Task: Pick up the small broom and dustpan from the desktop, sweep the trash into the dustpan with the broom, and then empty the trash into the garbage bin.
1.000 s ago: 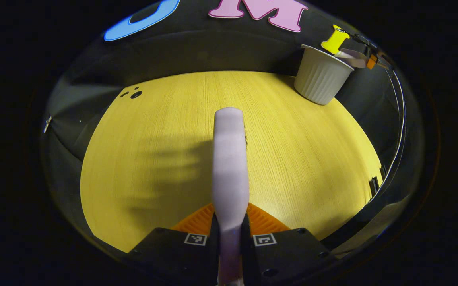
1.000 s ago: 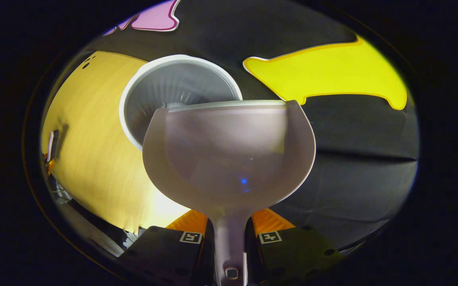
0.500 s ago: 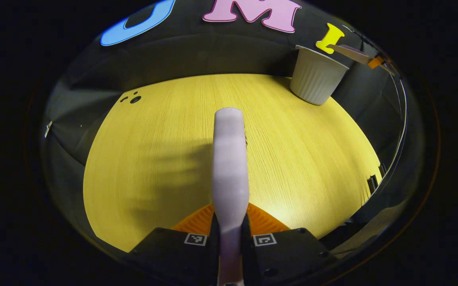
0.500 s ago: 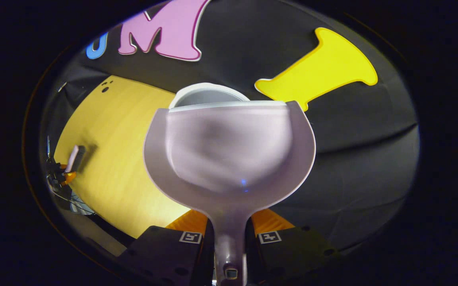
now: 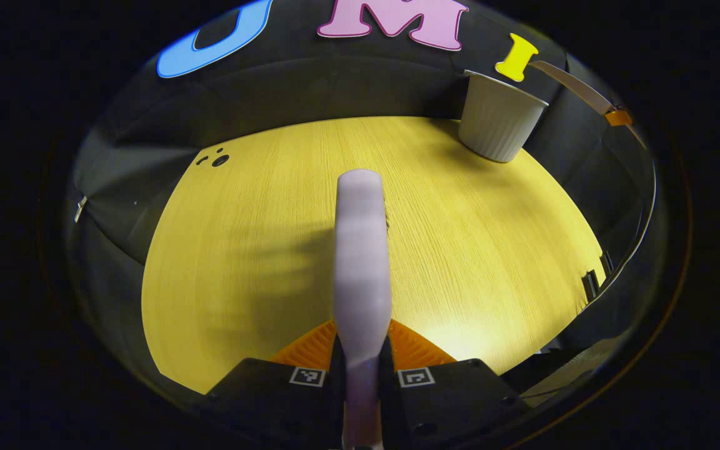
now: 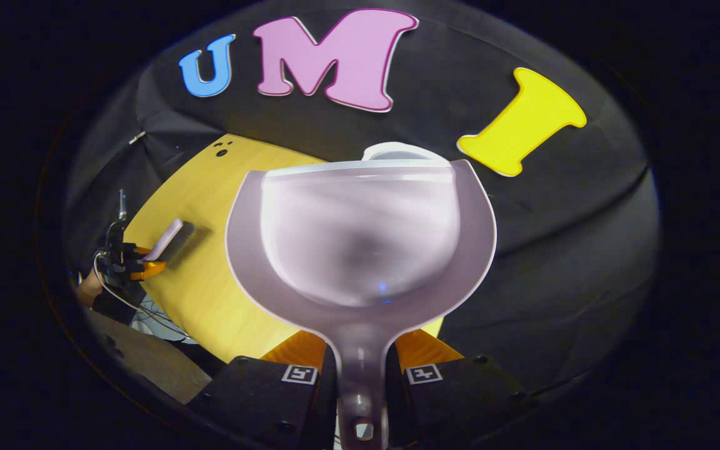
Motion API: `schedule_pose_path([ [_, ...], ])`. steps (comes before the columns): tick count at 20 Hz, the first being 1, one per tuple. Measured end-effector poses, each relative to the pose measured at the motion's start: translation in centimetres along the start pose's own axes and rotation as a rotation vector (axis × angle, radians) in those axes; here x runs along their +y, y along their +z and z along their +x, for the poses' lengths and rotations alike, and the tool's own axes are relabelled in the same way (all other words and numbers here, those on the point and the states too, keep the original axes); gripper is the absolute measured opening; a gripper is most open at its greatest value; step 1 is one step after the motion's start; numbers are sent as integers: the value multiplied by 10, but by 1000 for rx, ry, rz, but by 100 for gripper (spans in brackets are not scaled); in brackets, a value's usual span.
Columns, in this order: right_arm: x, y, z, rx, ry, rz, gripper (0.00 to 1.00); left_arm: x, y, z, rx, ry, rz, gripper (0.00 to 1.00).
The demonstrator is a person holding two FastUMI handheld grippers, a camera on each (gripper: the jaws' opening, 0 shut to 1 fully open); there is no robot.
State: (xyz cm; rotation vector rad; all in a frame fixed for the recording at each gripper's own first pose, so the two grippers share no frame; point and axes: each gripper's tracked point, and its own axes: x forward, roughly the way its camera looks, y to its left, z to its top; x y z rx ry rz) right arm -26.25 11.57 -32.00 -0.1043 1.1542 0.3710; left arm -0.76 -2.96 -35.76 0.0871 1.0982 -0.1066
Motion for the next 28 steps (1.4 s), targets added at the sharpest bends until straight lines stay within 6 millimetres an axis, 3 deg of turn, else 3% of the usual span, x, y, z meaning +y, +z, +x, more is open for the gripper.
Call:
schedule_pose_path([
  [2, 36, -23, 11, 20, 46, -19, 34, 0, 0, -3, -1, 6, 12, 28],
  [6, 77, -61, 40, 59, 77, -58, 37, 2, -2, -6, -2, 23, 24, 27],
  [9, 121, -96, 71, 91, 120, -56, 36, 5, -6, -3, 4, 36, 30, 28],
  [13, 151, -137, 107, 153, 141, -38, 36, 9, -17, 5, 33, 48, 38, 28],
  [19, 173, -179, 150, 213, 152, 38, 37, 15, -33, 29, 87, 53, 41, 28],
  [23, 173, -191, 165, 237, 132, 55, 37, 14, -34, 39, 100, 56, 82, 28],
  [28, 172, -192, 167, 260, 124, 81, 37, 7, -36, 53, 126, 41, 146, 27],
])
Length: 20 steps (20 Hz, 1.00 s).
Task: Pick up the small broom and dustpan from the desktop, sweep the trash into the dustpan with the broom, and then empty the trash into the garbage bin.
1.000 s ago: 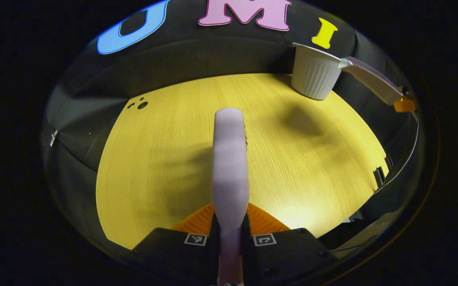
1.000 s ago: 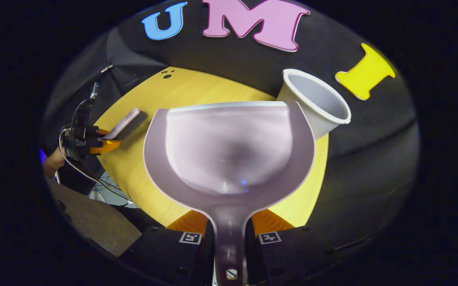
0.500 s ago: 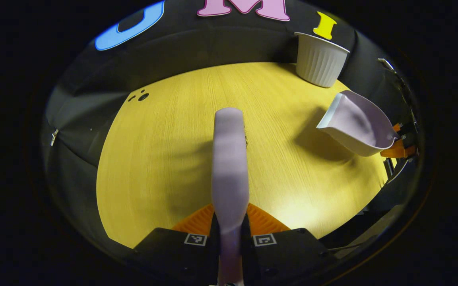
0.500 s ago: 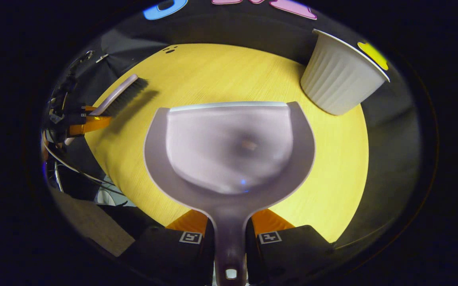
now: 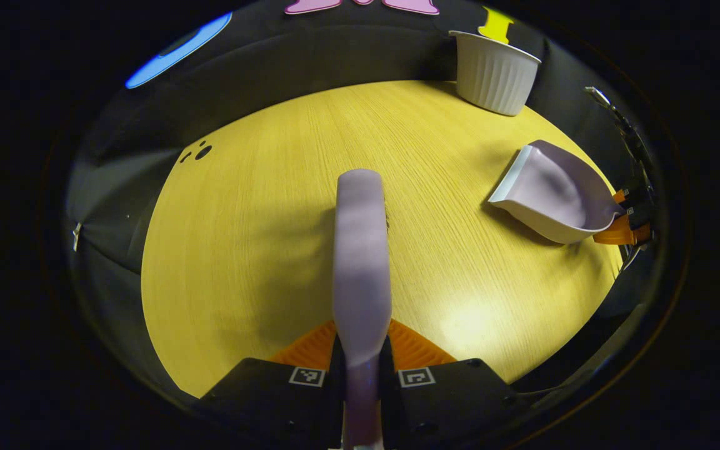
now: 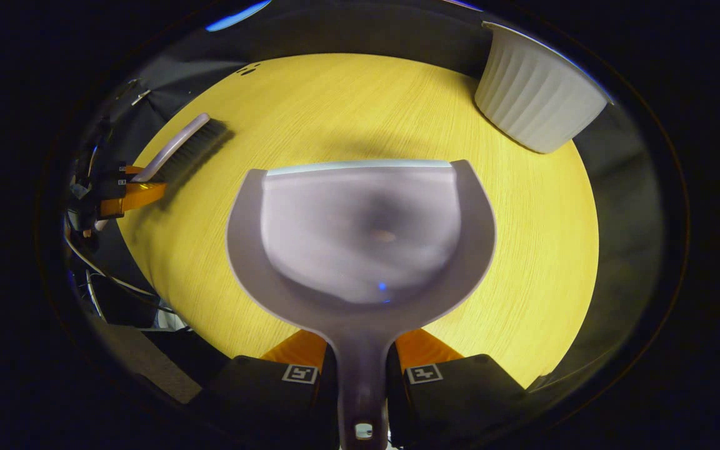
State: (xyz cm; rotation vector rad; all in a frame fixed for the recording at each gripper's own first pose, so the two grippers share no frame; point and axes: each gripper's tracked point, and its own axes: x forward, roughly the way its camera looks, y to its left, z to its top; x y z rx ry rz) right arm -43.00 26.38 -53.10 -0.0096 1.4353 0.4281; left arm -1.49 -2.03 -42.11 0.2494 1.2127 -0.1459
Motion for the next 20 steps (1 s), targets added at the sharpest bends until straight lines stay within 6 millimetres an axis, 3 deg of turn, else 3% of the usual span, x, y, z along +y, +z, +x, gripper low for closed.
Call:
schedule_pose_path([
  [4, 1, 2, -1, 6, 2, 11, 34, 2, -2, 12, 24, 0, 23, 29],
  [5, 0, -2, 0, 6, 5, 14, 37, 3, -3, 13, 27, 5, 29, 31],
  [6, -2, -3, -1, 6, 5, 16, 37, 4, -2, 12, 23, 12, 34, 28],
  [9, -1, -7, -8, -5, 10, 23, 45, 8, 3, 4, 8, 42, 59, 38],
  [10, -2, -7, -10, -9, 11, 21, 48, 9, 5, 2, 3, 52, 70, 29],
  [11, -3, -8, -15, -15, 10, 17, 44, 9, 6, -1, -4, 58, 81, 32],
  [15, -3, -3, -47, -65, 12, -1, 48, 10, 11, -24, -36, 73, 85, 33],
  [20, 0, 19, -93, -190, 12, 12, 44, 5, 33, -77, -161, 83, 43, 33],
])
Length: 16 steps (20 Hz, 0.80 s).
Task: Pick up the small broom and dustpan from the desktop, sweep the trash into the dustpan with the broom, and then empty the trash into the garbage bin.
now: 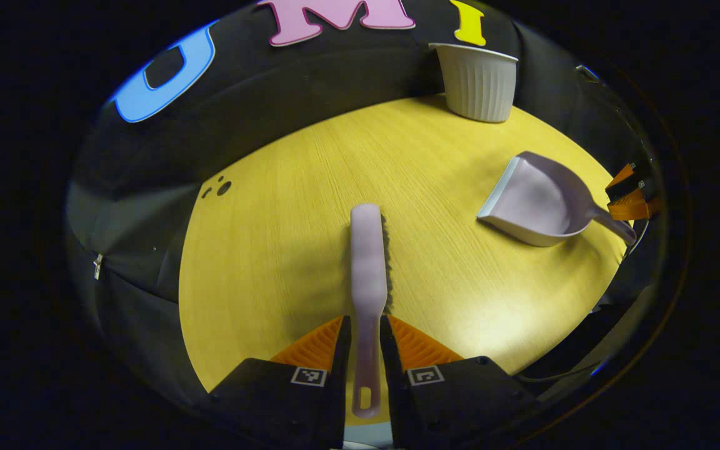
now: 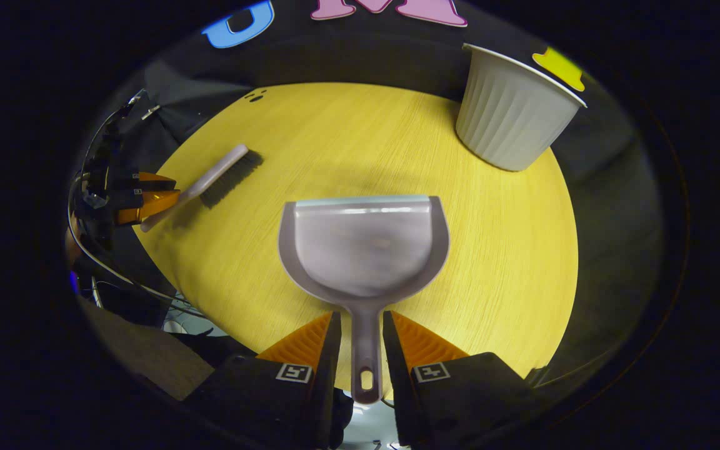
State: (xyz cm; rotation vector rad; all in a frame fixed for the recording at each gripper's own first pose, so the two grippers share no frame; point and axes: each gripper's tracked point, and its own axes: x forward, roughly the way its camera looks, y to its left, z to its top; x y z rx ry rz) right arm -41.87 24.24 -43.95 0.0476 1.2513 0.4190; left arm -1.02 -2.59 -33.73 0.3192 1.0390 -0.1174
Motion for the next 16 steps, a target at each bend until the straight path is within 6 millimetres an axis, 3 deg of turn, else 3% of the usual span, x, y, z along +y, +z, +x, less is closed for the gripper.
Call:
schedule_pose_path([
  [1, 4, 11, -9, -47, 5, -5, 41, -3, 10, -10, -35, -5, -22, 32],
  [3, 11, 39, -31, -154, 17, -13, 44, -5, 36, -32, -121, -12, -58, 33],
  [6, 18, 84, -69, -325, 22, -31, 43, -6, 87, -68, -290, -9, -92, 32],
  [11, 21, 148, -138, -595, 20, -17, 43, -11, 161, -140, -544, -18, -138, 32],
  [16, 16, 183, -201, -799, -41, -51, 43, -6, 192, -188, -701, 4, -162, 32],
])
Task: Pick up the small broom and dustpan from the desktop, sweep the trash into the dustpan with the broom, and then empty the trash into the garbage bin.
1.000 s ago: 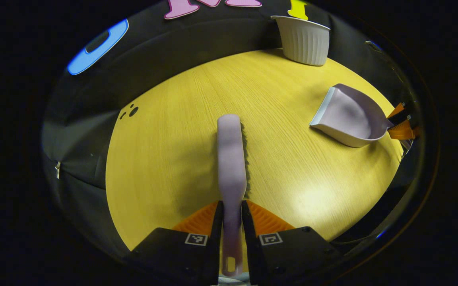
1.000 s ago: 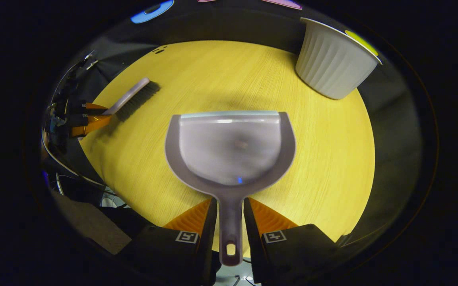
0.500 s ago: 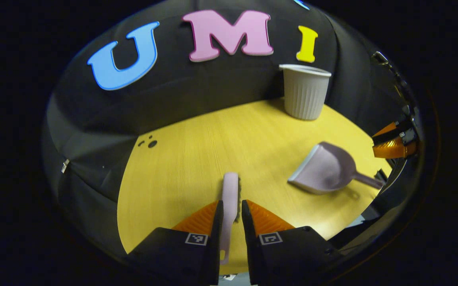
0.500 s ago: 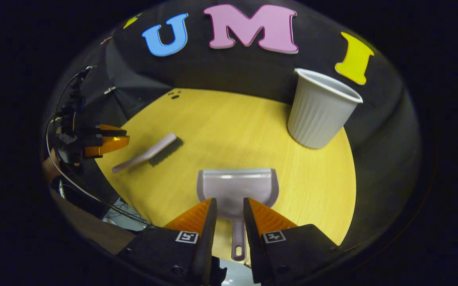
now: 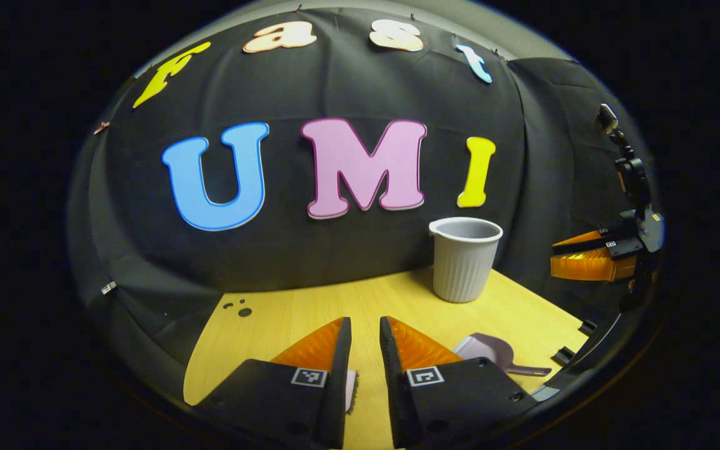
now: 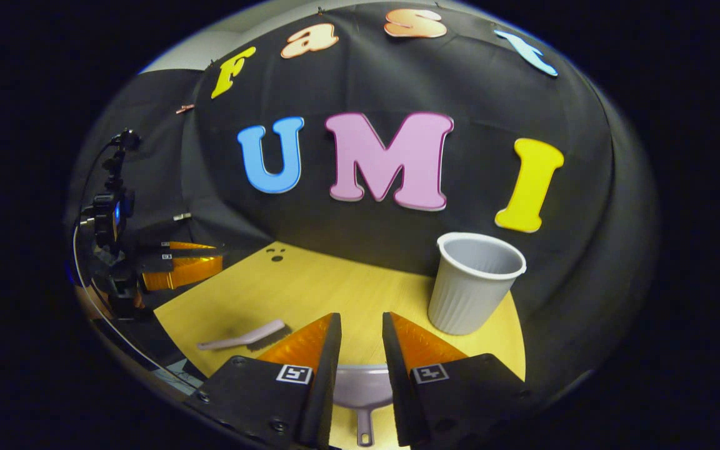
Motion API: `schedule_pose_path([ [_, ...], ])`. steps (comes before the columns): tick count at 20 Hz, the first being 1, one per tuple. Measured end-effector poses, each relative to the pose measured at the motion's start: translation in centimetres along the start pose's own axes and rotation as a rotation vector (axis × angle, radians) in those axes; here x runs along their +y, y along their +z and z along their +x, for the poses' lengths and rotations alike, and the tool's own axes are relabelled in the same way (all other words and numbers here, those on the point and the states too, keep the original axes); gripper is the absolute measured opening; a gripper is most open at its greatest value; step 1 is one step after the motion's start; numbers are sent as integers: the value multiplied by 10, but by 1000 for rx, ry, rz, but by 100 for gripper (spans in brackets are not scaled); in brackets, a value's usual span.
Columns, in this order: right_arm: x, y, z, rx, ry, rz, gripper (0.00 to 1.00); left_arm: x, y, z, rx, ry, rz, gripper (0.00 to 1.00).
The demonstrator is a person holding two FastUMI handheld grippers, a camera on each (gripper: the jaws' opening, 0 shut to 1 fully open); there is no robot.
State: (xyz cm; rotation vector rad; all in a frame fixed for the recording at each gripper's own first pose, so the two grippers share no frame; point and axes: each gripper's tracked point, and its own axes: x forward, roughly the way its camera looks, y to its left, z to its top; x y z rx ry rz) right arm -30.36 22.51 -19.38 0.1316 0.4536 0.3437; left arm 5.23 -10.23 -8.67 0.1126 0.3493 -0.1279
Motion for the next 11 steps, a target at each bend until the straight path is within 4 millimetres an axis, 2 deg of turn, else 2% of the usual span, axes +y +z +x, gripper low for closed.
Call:
schedule_pose_path([
  [2, -2, 7, -12, -29, -40, -18, 43, 0, 3, -12, -24, 17, -13, 32],
  [4, 8, 9, -21, -53, -46, -13, 43, -3, 2, -20, -29, 22, -40, 32],
  [6, 16, 2, -27, -41, -41, -19, 42, -4, -1, -25, -18, 18, -57, 32],
  [11, 24, 5, -25, -42, -43, 10, 39, 13, -2, -28, -3, 33, -44, 32],
])
